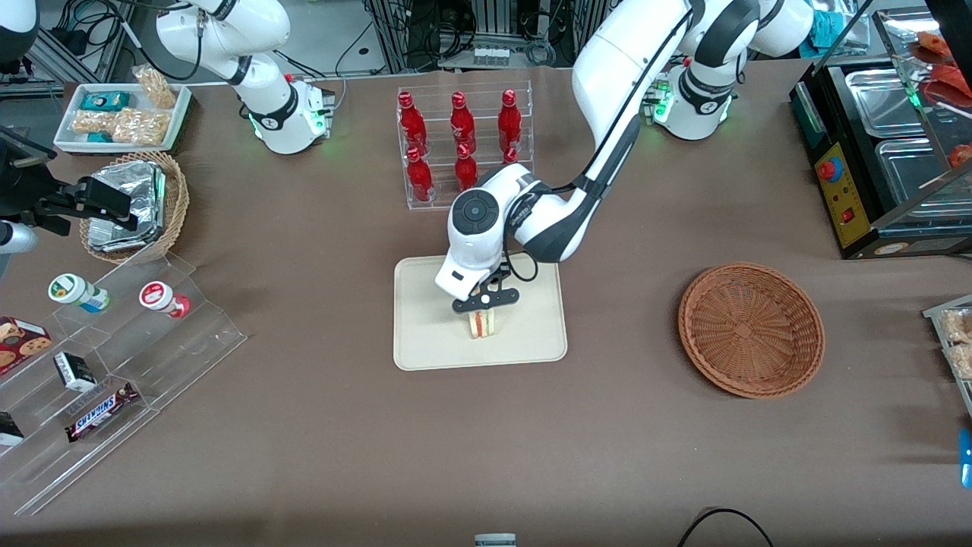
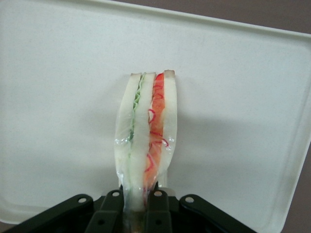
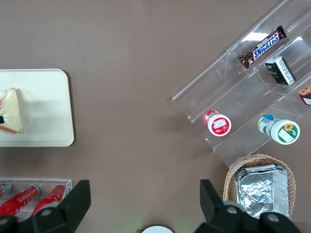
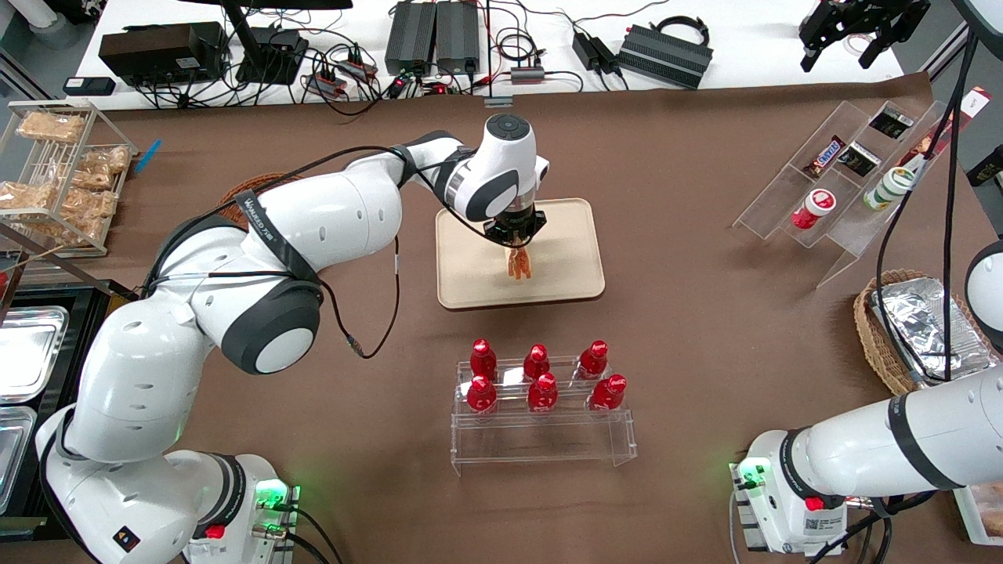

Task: Place sandwich from basket to tray
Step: 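Lower the sandwich onto the tray and open the left gripper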

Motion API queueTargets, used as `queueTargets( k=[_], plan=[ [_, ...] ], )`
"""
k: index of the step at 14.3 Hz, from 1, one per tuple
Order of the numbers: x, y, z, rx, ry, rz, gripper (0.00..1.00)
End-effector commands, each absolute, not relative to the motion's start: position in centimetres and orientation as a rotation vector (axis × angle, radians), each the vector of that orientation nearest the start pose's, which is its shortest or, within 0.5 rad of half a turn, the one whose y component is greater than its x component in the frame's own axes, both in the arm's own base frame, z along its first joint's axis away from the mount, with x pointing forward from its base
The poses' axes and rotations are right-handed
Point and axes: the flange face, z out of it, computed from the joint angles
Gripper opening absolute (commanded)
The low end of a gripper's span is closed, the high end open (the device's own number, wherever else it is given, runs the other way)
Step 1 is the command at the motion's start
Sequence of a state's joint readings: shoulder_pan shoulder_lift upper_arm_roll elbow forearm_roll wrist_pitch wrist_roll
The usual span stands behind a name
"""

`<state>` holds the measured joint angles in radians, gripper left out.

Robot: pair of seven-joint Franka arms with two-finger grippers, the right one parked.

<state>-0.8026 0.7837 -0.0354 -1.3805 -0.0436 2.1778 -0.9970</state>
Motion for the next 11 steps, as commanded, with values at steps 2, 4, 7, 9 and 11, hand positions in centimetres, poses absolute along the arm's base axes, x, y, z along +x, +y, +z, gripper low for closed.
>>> queueTargets(
  k=[2,4,7,9,11],
  plan=[
    [49.5,-55.3,24.9,-3.175,-0.334,0.02,0.47],
    [49.6,-55.2,25.5,-3.178,-0.329,0.008,1.0],
    [49.7,-55.1,28.8,-3.197,-0.322,-0.031,1.0],
    [49.3,-53.8,31.5,-3.136,-0.276,-0.007,1.0],
    [50.4,-51.2,35.1,-3.104,-0.376,0.025,1.0]
  ],
)
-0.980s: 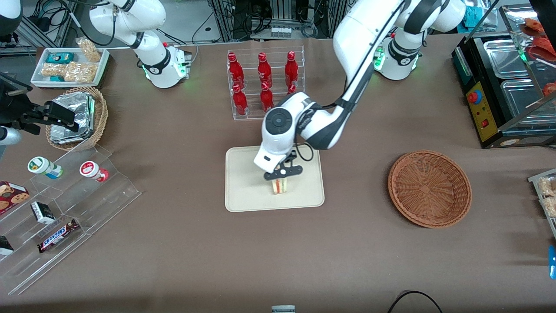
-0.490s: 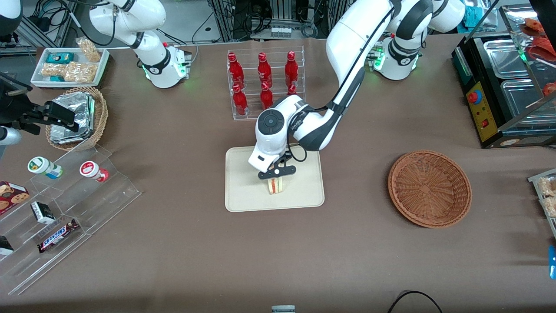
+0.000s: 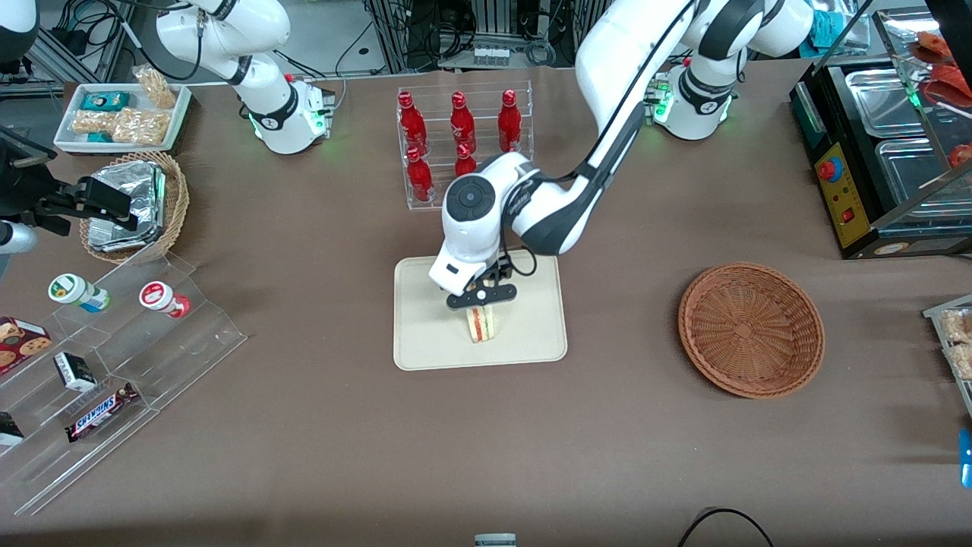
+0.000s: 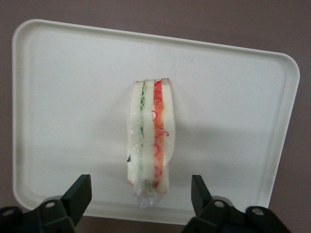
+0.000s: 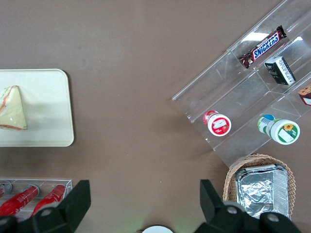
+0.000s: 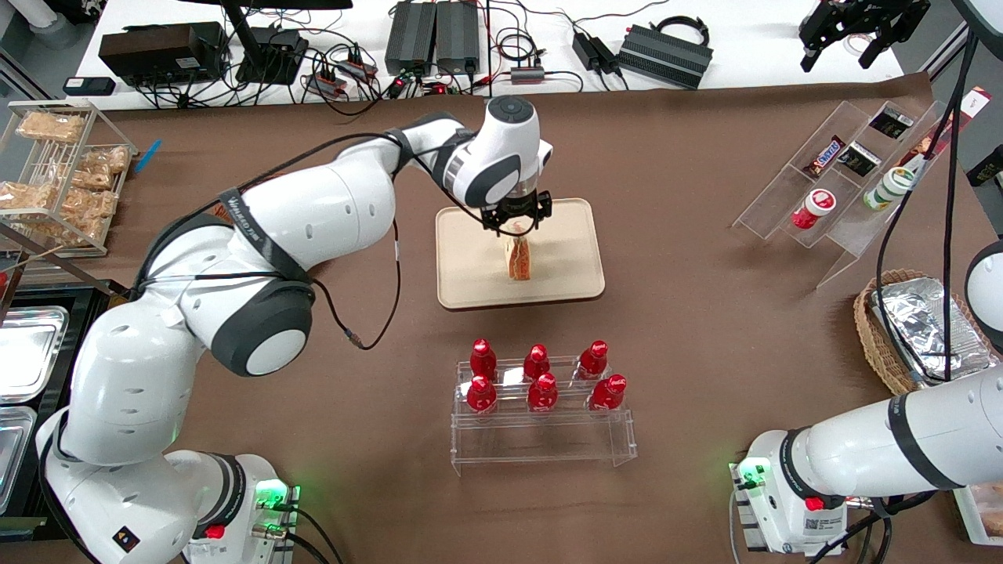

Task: Place sandwich from basket to tray

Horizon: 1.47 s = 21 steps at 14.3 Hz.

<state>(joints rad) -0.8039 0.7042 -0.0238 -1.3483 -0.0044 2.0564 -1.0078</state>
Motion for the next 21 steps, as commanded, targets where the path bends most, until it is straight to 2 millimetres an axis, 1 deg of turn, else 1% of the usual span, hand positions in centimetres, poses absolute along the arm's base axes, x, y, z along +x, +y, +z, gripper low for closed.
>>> queueTargets(
  k=[1,2,4,5,7,8,9,12,13,15,16,17,18,19,20,21],
  plan=[
    [51.3,-48.9,36.2,-3.055,-0.461,0.063,1.0],
    [51.7,-47.0,37.1,-3.024,-0.483,0.096,1.0],
    [53.3,-42.9,37.3,-3.001,-0.535,0.11,1.0],
    [53.7,-41.0,37.5,-2.998,-0.51,0.123,1.0],
    [54.6,-36.3,37.9,-3.001,-0.441,0.157,1.0],
    [54.7,-34.0,38.4,-3.005,-0.399,0.173,1.0],
    [54.6,-32.2,38.9,-3.011,-0.369,0.18,1.0],
    [54.9,-26.1,41.3,-3.036,-0.294,0.186,1.0],
    [54.5,-24.6,42.0,-3.046,-0.256,0.188,1.0],
    [53.8,-21.0,44.0,-3.06,-0.219,0.179,1.0],
    [53.4,-19.8,45.1,-3.061,-0.184,0.192,1.0],
    [53.3,-18.0,46.3,-3.059,-0.152,0.22,1.0],
    [53.4,-15.5,47.7,-3.068,-0.145,0.219,1.0],
    [53.3,-13.6,48.7,-3.078,-0.122,0.227,1.0],
    [53.1,-12.7,49.4,-3.083,-0.065,0.247,1.0],
    [52.9,-11.0,50.4,-3.091,-0.051,0.242,1.0]
  ],
)
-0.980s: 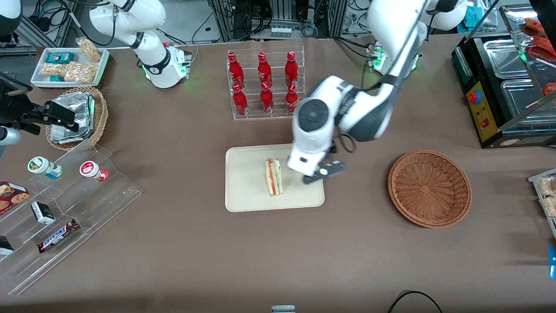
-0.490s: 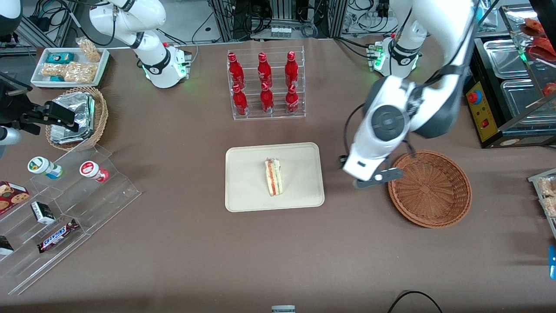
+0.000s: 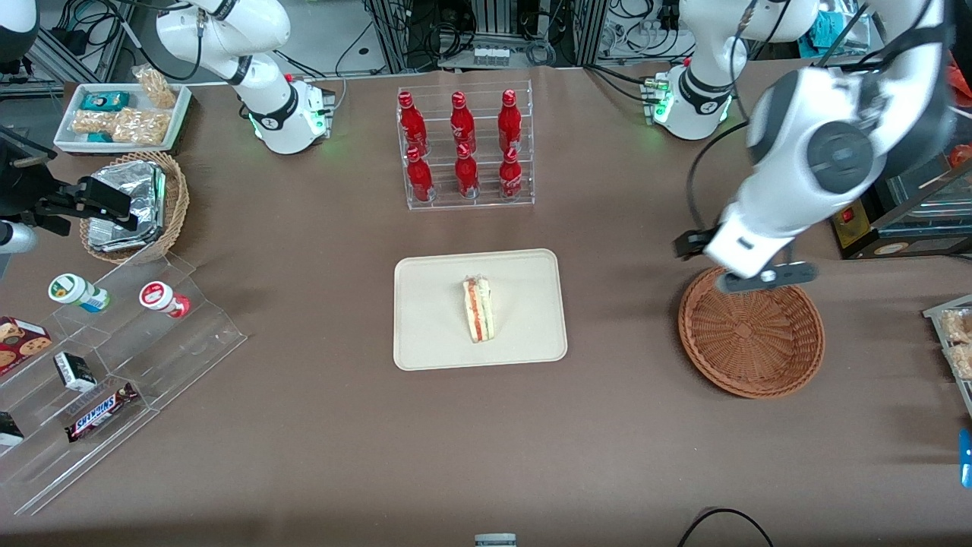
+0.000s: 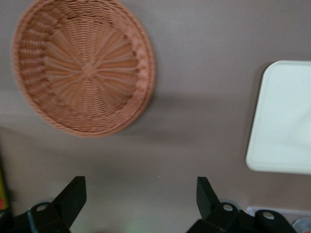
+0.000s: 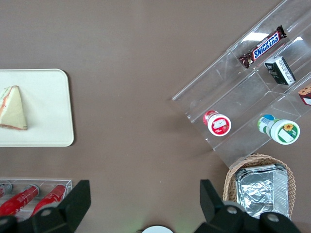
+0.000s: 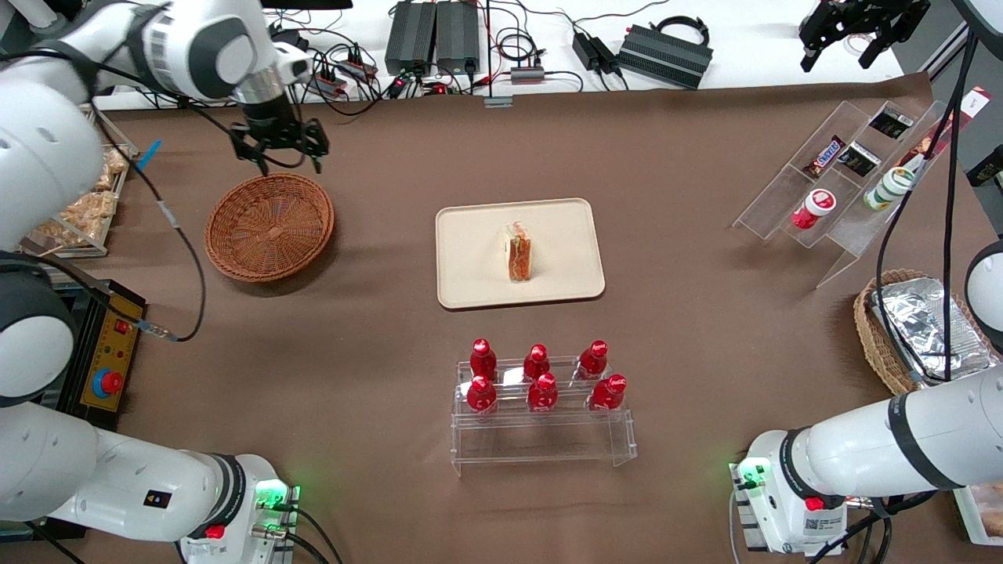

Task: Place sandwich from basket to tray

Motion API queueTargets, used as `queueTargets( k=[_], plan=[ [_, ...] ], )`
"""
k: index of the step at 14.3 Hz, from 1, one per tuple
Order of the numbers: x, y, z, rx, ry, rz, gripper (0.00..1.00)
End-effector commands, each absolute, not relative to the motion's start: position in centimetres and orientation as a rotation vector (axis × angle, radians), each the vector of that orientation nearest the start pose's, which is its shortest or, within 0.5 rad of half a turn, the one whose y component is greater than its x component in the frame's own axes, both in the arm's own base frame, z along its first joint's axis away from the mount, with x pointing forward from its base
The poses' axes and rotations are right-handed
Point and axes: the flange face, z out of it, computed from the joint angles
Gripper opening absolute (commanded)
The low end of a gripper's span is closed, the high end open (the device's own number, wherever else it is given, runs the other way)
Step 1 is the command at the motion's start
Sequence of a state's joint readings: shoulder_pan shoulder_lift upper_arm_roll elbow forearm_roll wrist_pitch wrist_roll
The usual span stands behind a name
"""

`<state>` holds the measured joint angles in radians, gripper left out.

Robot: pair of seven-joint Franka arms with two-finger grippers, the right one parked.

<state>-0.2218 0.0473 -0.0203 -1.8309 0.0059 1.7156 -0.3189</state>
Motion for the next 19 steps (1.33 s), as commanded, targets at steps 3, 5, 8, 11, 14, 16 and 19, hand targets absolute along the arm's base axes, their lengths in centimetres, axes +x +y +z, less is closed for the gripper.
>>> queueTargets(
  k=[3,5,8,11,14,16,19],
  plan=[
    [52.2,-8.0,52.7,-3.097,0.035,0.265,1.0],
    [52.1,-6.6,54.9,-3.103,0.106,0.261,1.0],
    [52.3,-5.5,57.9,-3.109,0.171,0.215,1.0],
    [52.9,-2.9,60.8,-3.131,0.096,0.116,1.0],
    [53.9,-1.9,62.1,-3.134,0.065,0.055,1.0],
    [54.2,-1.9,62.3,-3.134,0.065,0.046,1.0],
    [54.2,-1.0,62.3,-3.155,0.034,0.046,1.0]
  ],
)
